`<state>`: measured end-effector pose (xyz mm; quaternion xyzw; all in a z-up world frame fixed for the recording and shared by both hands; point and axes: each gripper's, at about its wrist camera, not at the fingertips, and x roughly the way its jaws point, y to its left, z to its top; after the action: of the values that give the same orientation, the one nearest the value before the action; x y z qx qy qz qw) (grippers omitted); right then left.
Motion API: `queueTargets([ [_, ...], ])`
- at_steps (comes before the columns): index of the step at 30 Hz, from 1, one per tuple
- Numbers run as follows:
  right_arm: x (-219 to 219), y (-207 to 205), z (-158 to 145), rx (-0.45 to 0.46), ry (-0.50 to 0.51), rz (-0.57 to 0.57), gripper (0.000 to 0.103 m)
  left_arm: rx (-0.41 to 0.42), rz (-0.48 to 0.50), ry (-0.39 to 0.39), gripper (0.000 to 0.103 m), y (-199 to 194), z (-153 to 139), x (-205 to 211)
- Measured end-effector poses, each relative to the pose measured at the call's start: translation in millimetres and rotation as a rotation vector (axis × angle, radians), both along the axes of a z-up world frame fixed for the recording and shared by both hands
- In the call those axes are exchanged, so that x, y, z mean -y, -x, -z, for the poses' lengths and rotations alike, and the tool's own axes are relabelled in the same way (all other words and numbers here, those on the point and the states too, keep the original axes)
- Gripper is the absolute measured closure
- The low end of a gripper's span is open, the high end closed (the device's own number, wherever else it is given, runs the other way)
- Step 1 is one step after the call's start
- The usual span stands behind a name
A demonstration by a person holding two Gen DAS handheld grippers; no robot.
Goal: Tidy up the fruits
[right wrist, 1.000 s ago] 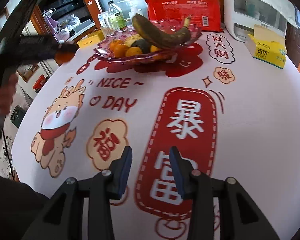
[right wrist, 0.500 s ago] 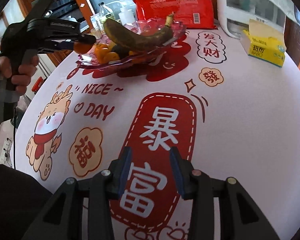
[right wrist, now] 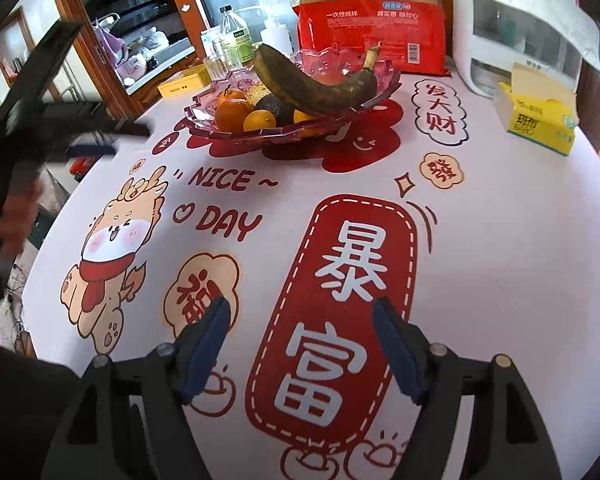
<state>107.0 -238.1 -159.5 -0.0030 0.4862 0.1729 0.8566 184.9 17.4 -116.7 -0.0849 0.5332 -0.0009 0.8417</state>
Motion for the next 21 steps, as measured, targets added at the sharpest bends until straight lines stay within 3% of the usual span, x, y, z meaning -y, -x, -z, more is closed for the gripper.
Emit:
queueTargets([
  [7,-5,25,-40,0.004,-0.012,0.033,0.025,0.015,0.021,-0.004,0.028,79,-15,-10],
  [10,-13,42,-64,-0.017,-0.005,0.044,0.024,0.067,0.043,-0.036,0.027,102,-37,-11],
  [13,-22,60,-82,-0.029,0.014,0.073,0.023,0.113,0.076,-0.136,0.027,116,-64,-8],
  [16,-32,77,-97,-0.033,0.037,0.095,0.022,0.151,0.095,-0.152,0.027,127,-93,-11],
  [21,-48,102,-134,-0.001,-0.013,0.052,0.022,0.222,0.093,-0.153,0.024,149,-140,-13],
])
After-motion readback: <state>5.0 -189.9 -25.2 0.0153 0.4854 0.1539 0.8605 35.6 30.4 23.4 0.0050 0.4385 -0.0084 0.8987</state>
